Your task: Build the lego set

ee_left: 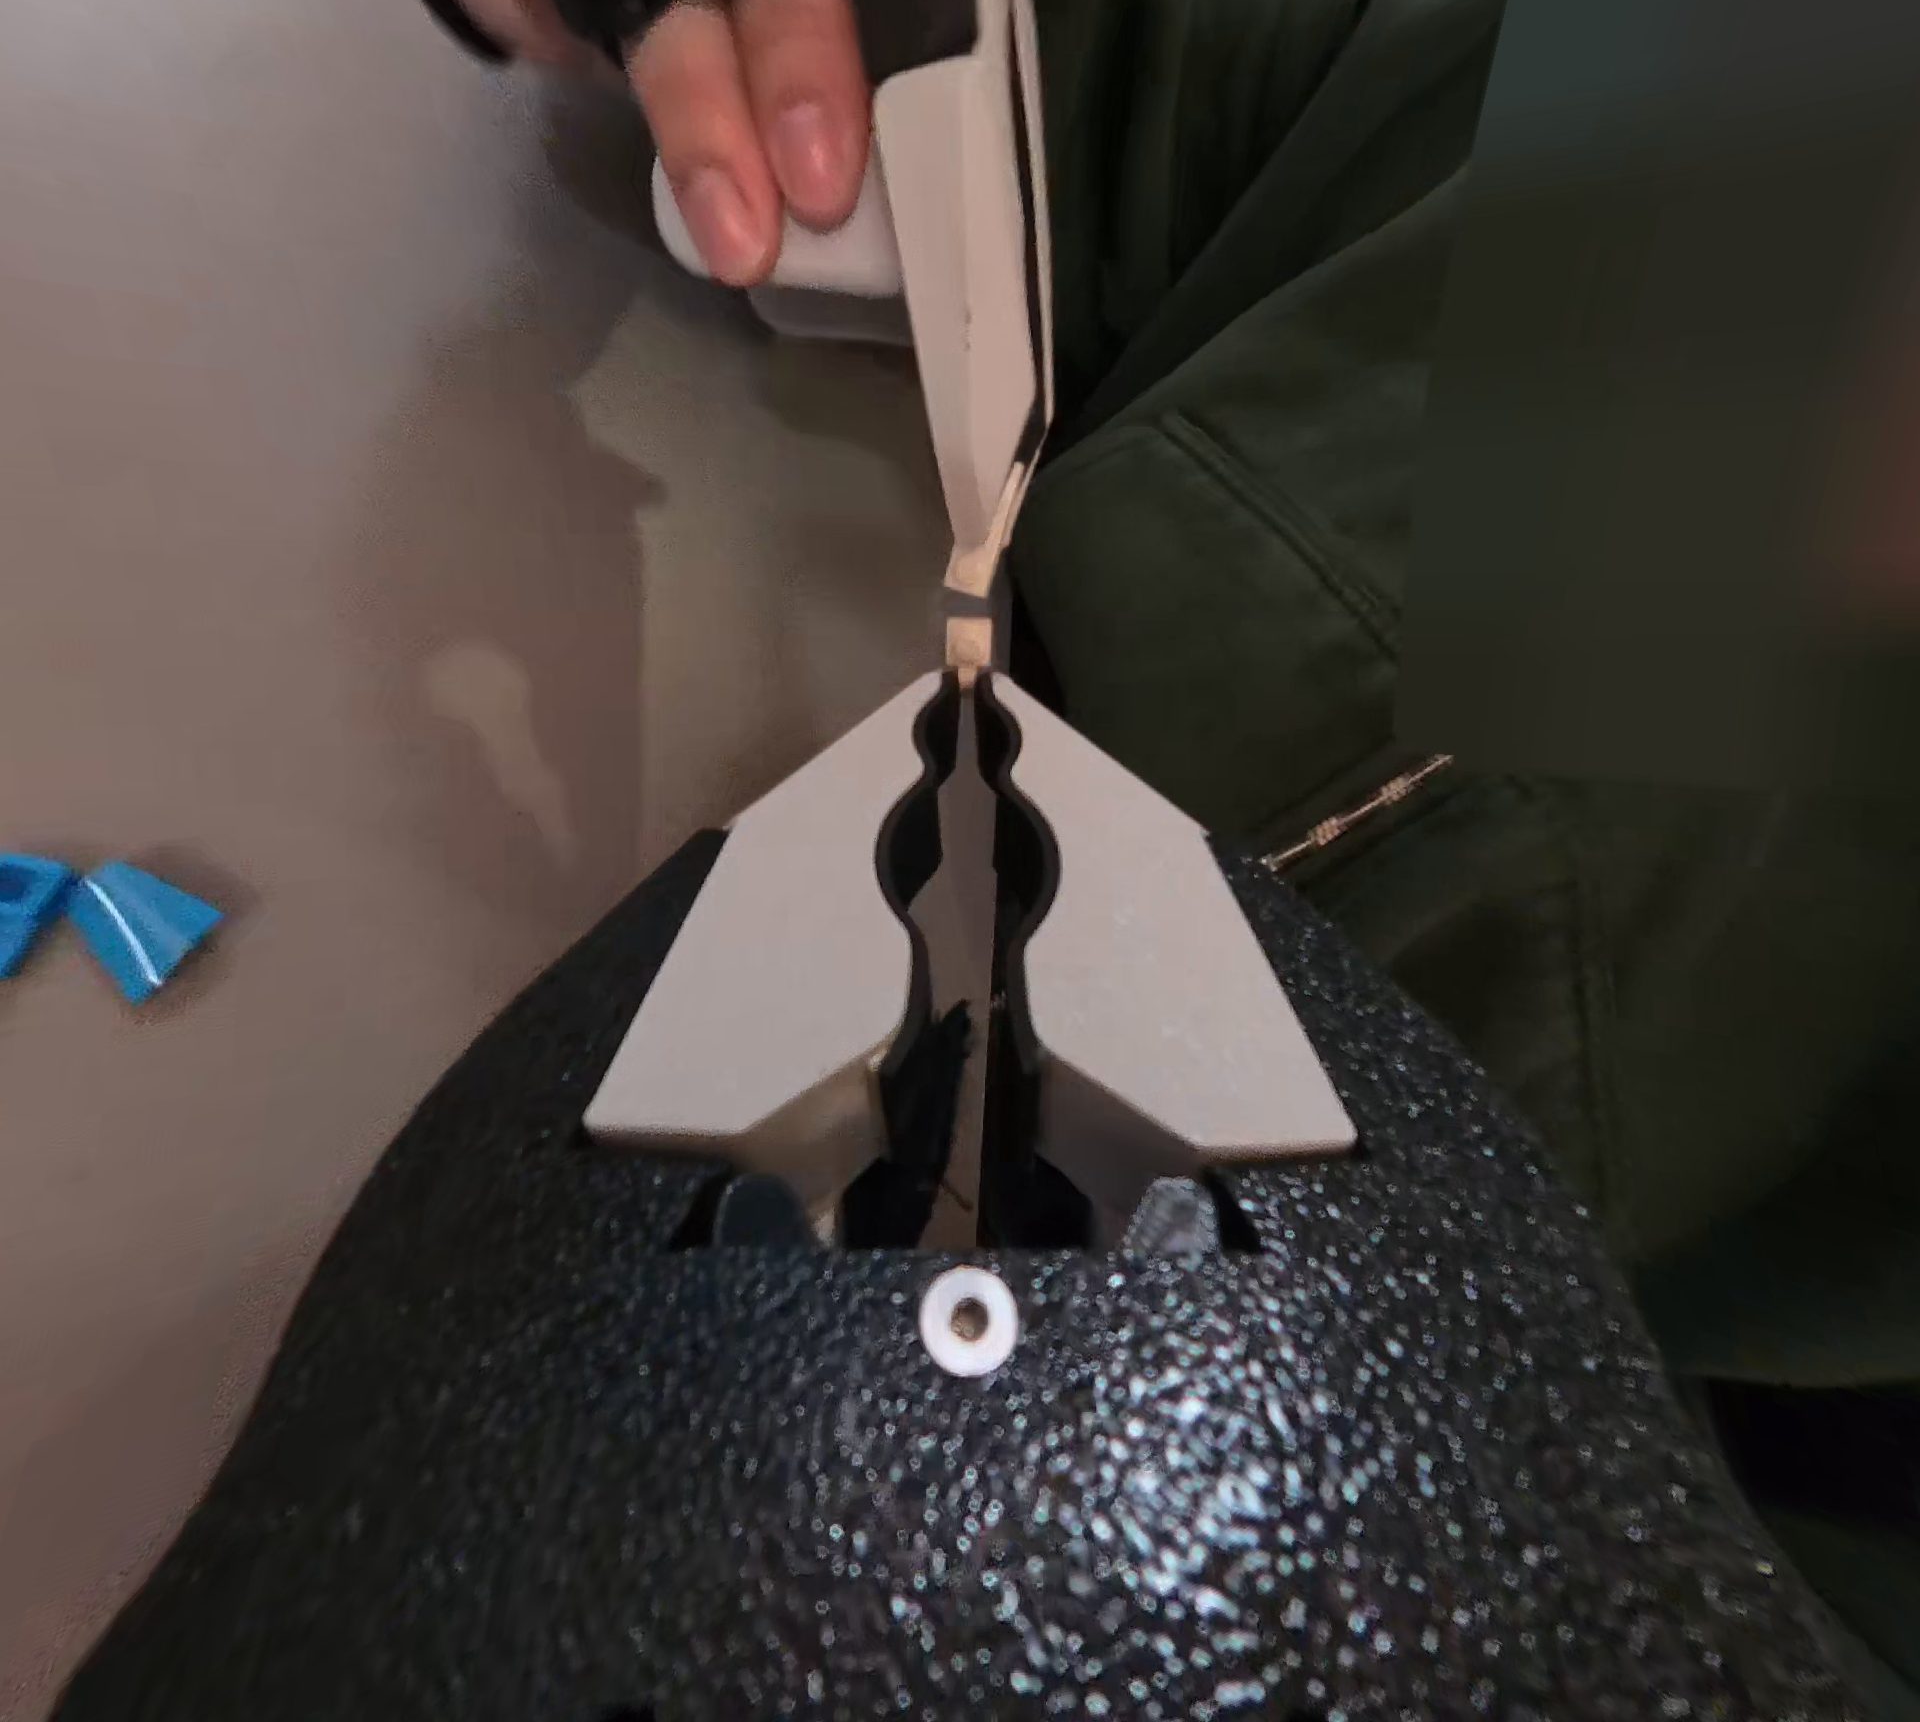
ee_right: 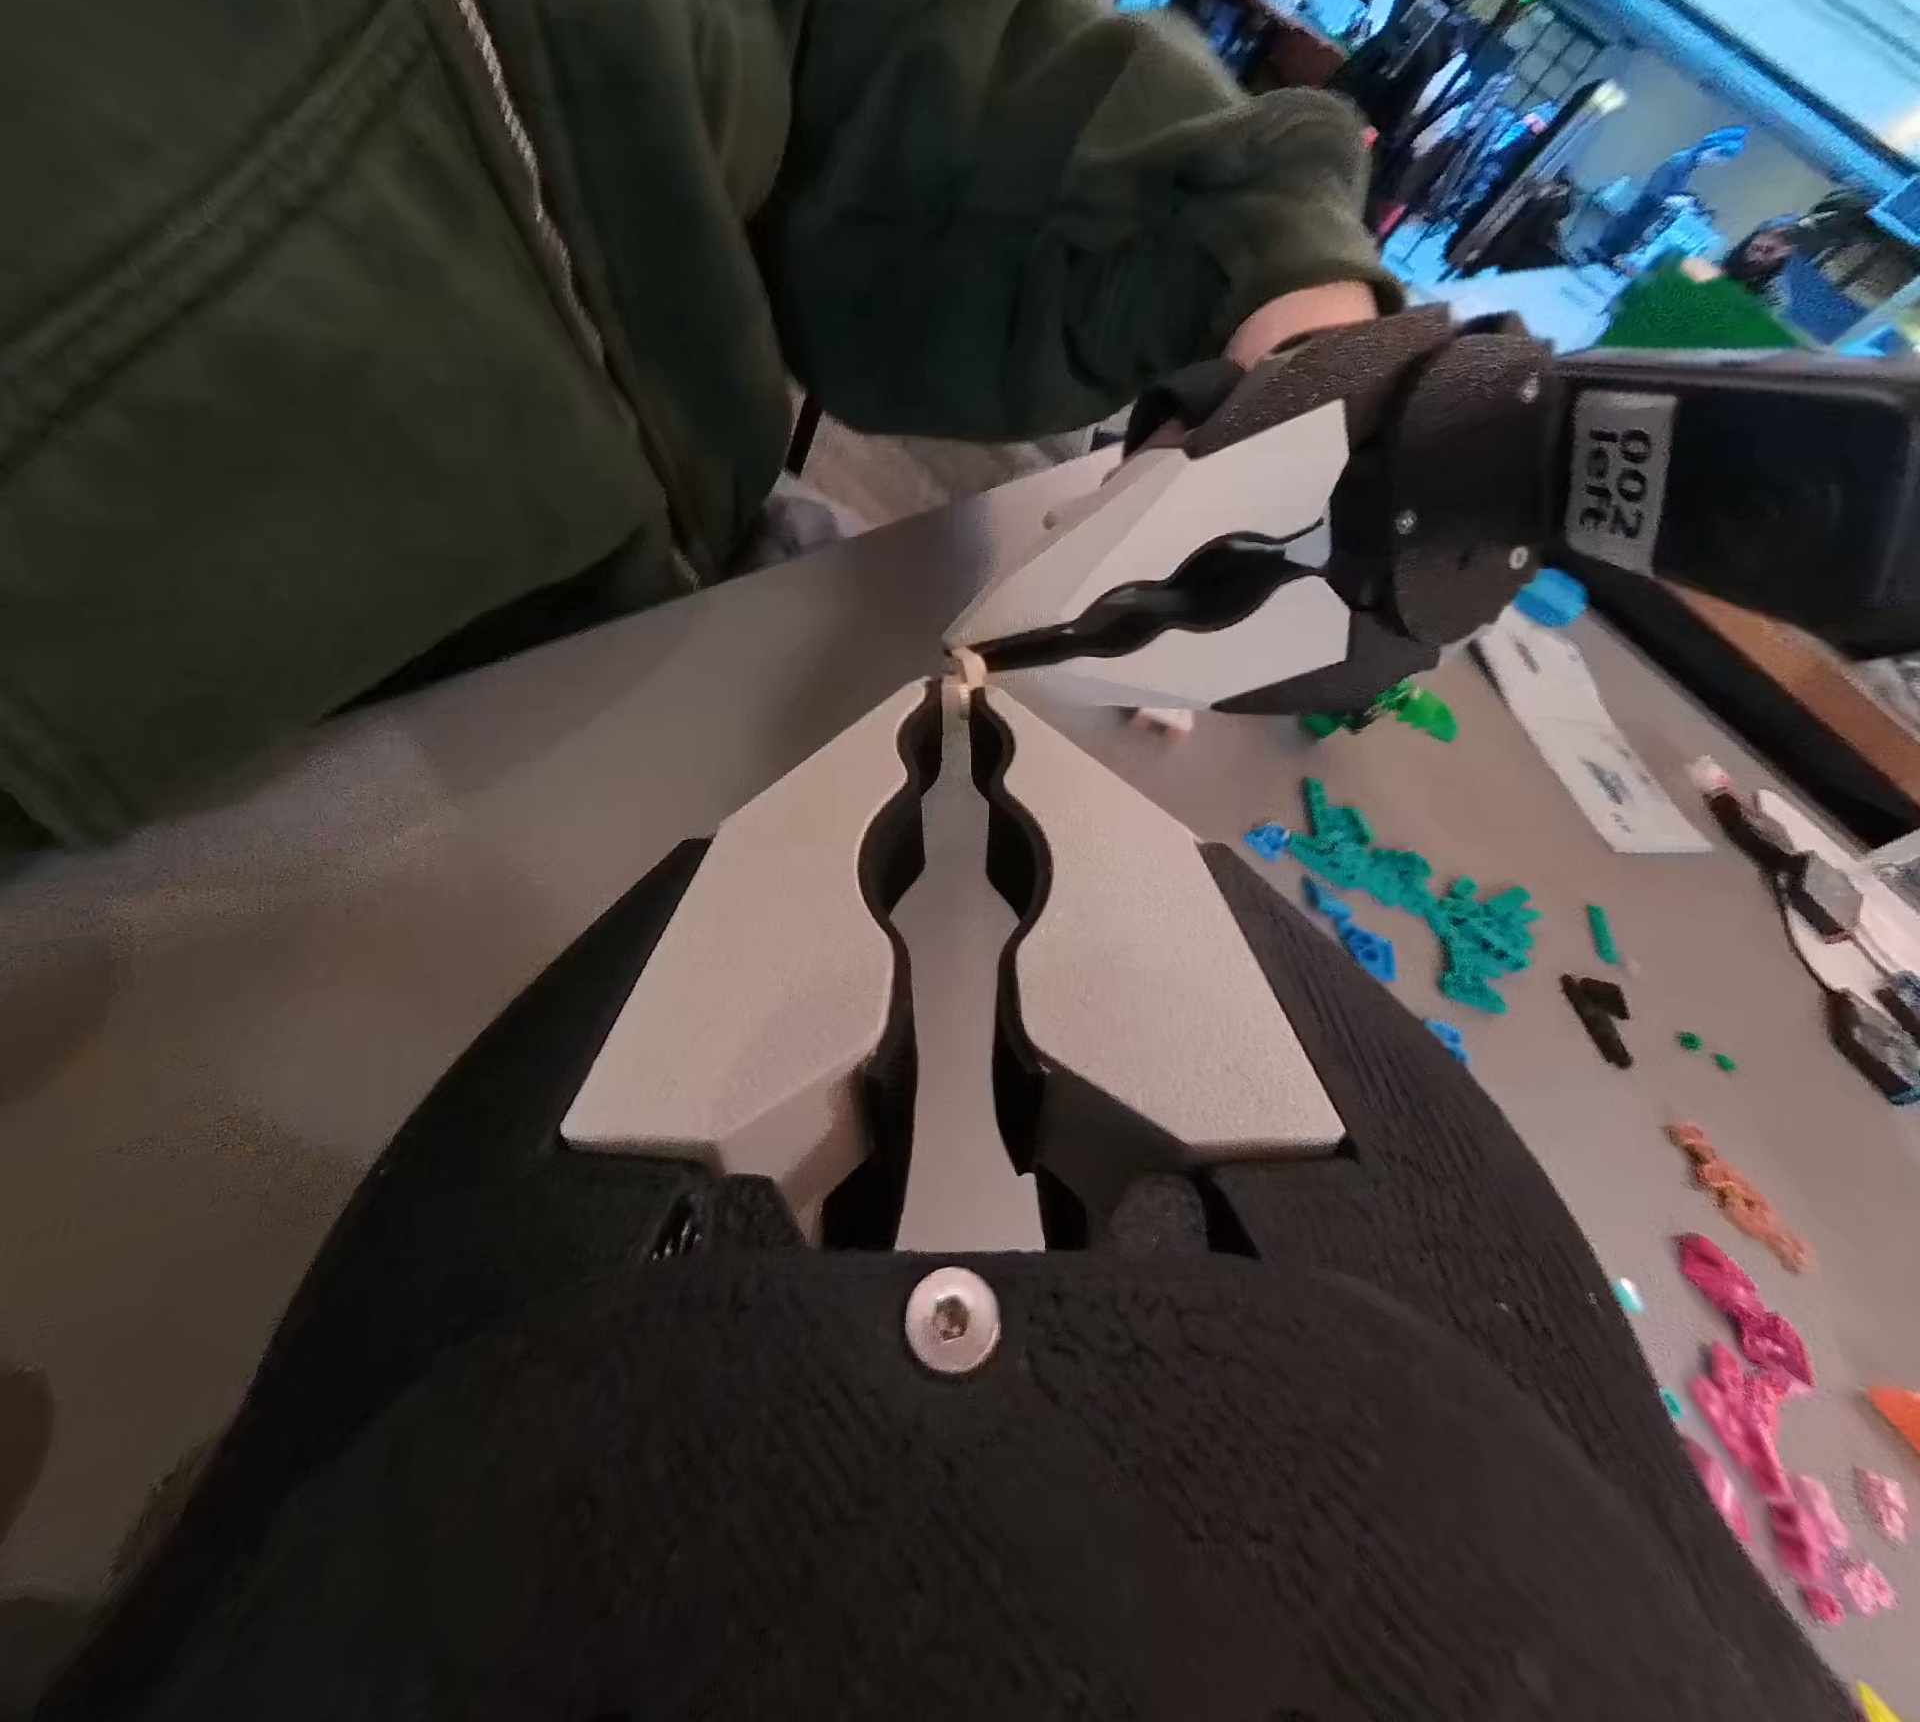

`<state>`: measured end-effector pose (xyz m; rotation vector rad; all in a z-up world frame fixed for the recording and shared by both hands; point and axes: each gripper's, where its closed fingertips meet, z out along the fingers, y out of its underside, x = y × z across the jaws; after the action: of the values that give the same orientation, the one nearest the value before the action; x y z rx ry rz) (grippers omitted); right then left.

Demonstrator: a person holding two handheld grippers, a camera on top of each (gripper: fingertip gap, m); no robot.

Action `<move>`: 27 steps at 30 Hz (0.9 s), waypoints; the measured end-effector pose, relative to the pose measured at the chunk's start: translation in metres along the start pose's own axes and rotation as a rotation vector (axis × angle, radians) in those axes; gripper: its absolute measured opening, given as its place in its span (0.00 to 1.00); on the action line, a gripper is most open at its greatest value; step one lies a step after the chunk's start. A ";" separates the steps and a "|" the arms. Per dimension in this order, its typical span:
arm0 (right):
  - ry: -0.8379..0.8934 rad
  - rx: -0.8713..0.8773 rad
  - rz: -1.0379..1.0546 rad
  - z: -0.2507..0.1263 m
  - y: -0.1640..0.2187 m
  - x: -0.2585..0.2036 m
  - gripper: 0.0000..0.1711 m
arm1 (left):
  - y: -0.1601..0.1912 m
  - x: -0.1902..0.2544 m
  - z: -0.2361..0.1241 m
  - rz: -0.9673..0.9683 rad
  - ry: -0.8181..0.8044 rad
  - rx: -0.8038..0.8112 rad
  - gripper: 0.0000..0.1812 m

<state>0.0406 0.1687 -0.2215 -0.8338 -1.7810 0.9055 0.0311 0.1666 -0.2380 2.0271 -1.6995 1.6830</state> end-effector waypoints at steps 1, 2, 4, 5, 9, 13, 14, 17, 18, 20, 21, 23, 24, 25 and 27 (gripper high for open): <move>-0.010 -0.025 -0.014 0.003 0.007 -0.006 0.02 | 0.008 -0.004 0.005 -0.033 0.005 -0.022 0.00; -0.026 -0.045 -0.030 0.006 0.013 -0.012 0.02 | 0.015 -0.006 0.010 -0.060 0.019 -0.044 0.00; -0.060 -0.066 -0.053 0.012 0.019 -0.023 0.02 | 0.024 -0.006 0.018 -0.097 0.063 -0.071 0.00; -0.072 -0.060 -0.056 0.014 0.018 -0.027 0.02 | 0.026 -0.005 0.020 -0.110 0.093 -0.076 0.00; -0.115 0.050 0.032 0.015 0.003 -0.032 0.02 | 0.023 0.005 0.027 -0.120 0.222 -0.036 0.00; -0.148 0.113 0.106 0.011 -0.006 -0.034 0.02 | 0.019 0.019 0.031 -0.100 0.334 0.000 0.00; -0.161 0.118 0.119 0.009 -0.007 -0.035 0.02 | 0.018 0.021 0.031 -0.100 0.356 0.011 0.00; -0.216 0.130 0.165 0.006 -0.009 -0.040 0.02 | 0.013 0.023 0.028 -0.110 0.396 0.054 0.00; -0.217 0.121 0.167 0.007 -0.008 -0.040 0.02 | 0.012 0.024 0.026 -0.114 0.407 0.067 0.00; -0.197 0.107 0.154 0.009 -0.005 -0.038 0.02 | 0.010 0.023 0.026 -0.119 0.417 0.078 0.00; -0.190 0.110 0.154 0.009 -0.005 -0.038 0.02 | 0.010 0.023 0.026 -0.122 0.421 0.079 0.00; -0.191 0.115 0.156 0.009 -0.006 -0.038 0.02 | 0.009 0.024 0.027 -0.128 0.436 0.080 0.00; -0.186 0.116 0.154 0.008 -0.006 -0.037 0.02 | 0.009 0.023 0.026 -0.134 0.439 0.084 0.00; -0.179 0.118 0.152 0.008 -0.006 -0.036 0.02 | 0.008 0.022 0.026 -0.140 0.437 0.087 0.00; -0.166 0.130 0.154 0.007 -0.008 -0.034 0.02 | 0.009 0.019 0.026 -0.154 0.427 0.081 0.00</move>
<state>0.0439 0.1347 -0.2315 -0.8404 -1.7955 1.2084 0.0393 0.1341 -0.2409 1.6169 -1.3236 1.9747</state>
